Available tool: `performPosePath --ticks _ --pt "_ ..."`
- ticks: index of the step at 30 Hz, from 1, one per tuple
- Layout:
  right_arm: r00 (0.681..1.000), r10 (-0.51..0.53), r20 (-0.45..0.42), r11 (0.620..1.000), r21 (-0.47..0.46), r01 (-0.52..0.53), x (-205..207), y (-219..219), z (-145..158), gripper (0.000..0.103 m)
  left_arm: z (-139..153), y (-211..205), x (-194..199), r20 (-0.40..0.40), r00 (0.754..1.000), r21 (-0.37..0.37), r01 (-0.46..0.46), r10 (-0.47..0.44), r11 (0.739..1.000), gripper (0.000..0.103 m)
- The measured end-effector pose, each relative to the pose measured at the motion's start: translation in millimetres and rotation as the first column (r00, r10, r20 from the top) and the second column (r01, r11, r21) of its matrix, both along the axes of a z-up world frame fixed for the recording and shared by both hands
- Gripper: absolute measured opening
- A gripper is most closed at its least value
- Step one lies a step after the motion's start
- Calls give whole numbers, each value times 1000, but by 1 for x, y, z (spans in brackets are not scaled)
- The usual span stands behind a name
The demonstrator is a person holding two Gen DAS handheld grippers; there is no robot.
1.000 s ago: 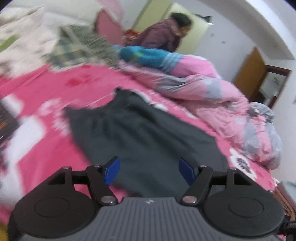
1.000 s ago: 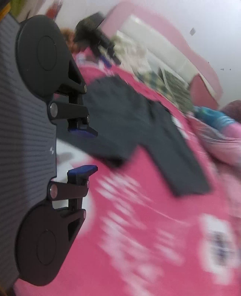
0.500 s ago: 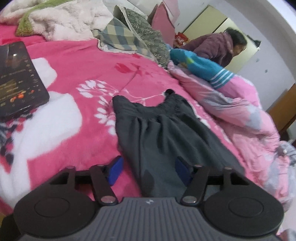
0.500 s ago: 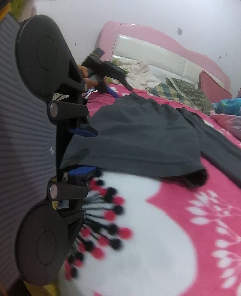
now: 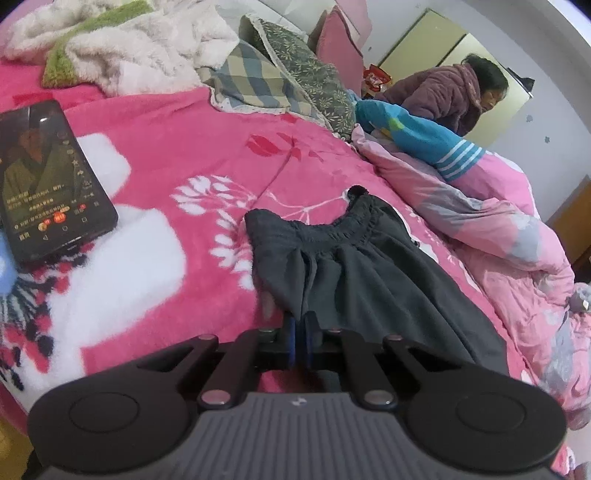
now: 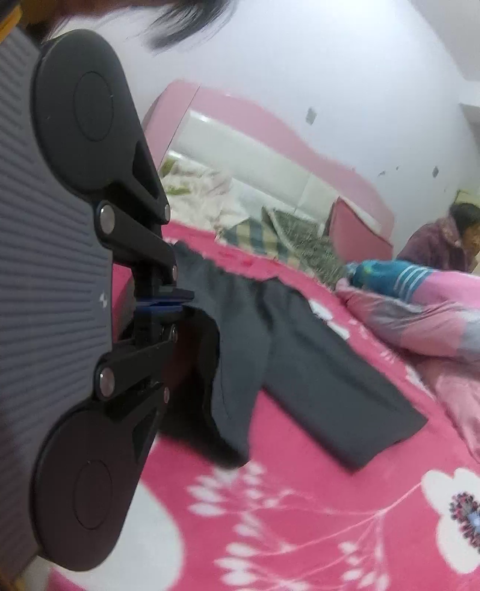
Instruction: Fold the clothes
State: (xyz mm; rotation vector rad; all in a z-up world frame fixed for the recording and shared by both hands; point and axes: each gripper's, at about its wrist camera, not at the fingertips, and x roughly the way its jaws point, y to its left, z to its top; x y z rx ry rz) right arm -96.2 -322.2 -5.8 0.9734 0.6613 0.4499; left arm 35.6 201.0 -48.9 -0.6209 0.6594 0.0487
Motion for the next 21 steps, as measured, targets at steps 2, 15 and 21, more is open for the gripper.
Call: performPosePath --ticks 2,15,21 --pt "999 21 -43 1000 6 -21 0 -1 -8 0 2 1 -1 -1 1000 7 3 -3 1000 3" --pt "939 112 -325 985 -89 -149 -27 32 -73 7 18 2 -32 65 998 92 -10 4 996 32" --pt "985 28 -171 990 -132 -51 -35 2 -38 37 50 -68 -81 171 897 273 353 -407 895 70"
